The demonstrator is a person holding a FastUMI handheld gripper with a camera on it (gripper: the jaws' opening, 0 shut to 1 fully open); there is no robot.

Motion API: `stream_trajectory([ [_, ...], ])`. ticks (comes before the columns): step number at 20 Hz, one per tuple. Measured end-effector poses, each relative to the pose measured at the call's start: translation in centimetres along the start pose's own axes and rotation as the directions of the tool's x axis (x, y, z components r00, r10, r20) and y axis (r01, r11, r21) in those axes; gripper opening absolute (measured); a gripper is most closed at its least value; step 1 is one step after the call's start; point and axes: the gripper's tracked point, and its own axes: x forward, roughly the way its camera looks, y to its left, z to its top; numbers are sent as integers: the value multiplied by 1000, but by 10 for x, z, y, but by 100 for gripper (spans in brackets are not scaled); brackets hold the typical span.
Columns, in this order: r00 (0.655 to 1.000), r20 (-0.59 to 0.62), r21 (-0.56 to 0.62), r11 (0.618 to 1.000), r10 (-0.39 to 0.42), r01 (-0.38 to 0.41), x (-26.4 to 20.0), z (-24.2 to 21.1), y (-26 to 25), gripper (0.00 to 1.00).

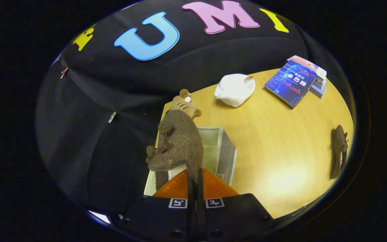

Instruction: Open the storage box then place both shoes into the box .Put the left shoe in first, then the right shoe, with the right side of both shoes facing outward in a uniform manner.

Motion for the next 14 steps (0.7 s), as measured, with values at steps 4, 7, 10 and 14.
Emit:
stream_trajectory([
  [4, 998, -49, 49, 998, -30, 32, 36, -27, 19, 5],
  [7, 996, -73, 67, 996, -53, 58, 54, -47, 23, 5],
  [10, 992, -88, 117, 988, -89, 99, 75, -61, 25, 5],
  [14, 986, -108, 183, 972, -130, 148, 93, -73, 18, 5],
])
